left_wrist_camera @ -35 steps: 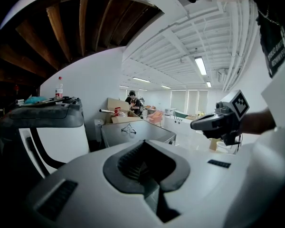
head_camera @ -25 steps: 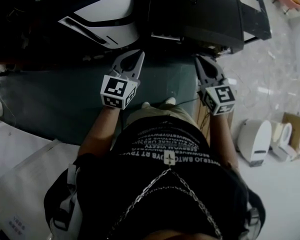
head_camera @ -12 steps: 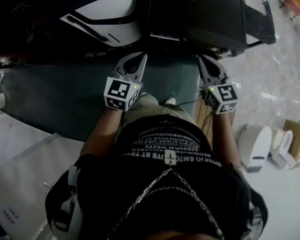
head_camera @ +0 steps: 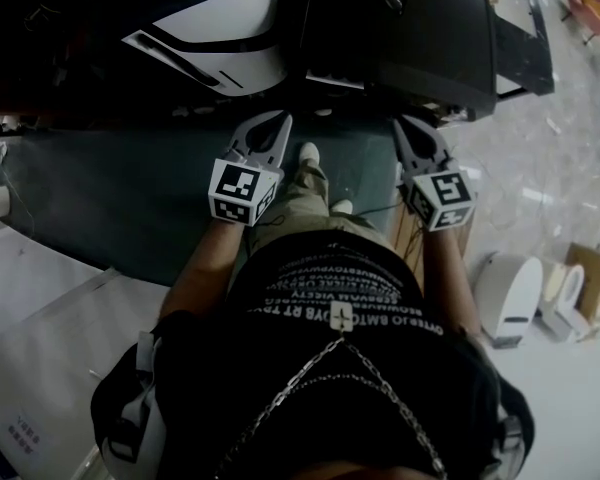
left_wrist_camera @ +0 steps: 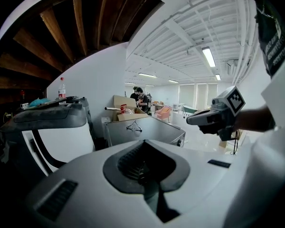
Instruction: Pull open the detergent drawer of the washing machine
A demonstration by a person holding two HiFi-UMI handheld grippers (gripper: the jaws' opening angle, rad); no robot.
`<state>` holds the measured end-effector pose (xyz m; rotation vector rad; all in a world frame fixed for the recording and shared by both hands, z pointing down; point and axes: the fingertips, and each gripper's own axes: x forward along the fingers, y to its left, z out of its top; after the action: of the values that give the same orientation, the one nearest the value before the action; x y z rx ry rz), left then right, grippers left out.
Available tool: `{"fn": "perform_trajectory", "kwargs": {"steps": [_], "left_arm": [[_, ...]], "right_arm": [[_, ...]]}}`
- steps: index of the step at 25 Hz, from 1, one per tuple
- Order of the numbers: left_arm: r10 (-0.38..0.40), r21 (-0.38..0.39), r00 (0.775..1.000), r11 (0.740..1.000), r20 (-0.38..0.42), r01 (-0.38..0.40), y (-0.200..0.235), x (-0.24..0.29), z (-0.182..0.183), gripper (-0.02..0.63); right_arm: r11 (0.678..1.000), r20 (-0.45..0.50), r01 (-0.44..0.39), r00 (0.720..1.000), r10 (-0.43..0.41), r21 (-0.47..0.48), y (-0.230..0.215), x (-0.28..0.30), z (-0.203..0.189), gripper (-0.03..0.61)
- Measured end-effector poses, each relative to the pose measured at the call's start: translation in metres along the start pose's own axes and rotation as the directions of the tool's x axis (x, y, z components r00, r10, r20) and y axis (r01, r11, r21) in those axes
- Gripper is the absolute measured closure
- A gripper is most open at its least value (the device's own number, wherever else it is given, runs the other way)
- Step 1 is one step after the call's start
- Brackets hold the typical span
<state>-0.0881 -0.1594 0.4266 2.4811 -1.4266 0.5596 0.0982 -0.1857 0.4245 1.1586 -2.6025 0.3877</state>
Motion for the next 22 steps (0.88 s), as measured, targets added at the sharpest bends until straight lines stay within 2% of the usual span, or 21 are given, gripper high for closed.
{"fn": "perform_trajectory", "kwargs": {"steps": [13, 19, 22], "left_arm": [[-0.065, -0.005, 0.997, 0.998, -0.046, 0.064, 0.053, 0.071, -0.006, 0.611], [-0.091, -0.005, 0.992, 0.996, -0.084, 0.091, 0.072, 0.105, -0.015, 0.611], [-0.102, -0.009, 0.988, 0.995, -0.114, 0.102, 0.08, 0.119, -0.027, 0.611]], "right_arm": [[0.998, -0.051, 0.036, 0.998, -0.034, 0.041, -0.031, 0.072, -0.001, 0.575], [0.998, -0.145, 0.007, 0.989, 0.002, 0.06, -0.042, 0.106, -0.017, 0.575], [0.997, -0.167, 0.021, 0.986, -0.009, 0.072, -0.051, 0.12, -0.032, 0.575]]}}
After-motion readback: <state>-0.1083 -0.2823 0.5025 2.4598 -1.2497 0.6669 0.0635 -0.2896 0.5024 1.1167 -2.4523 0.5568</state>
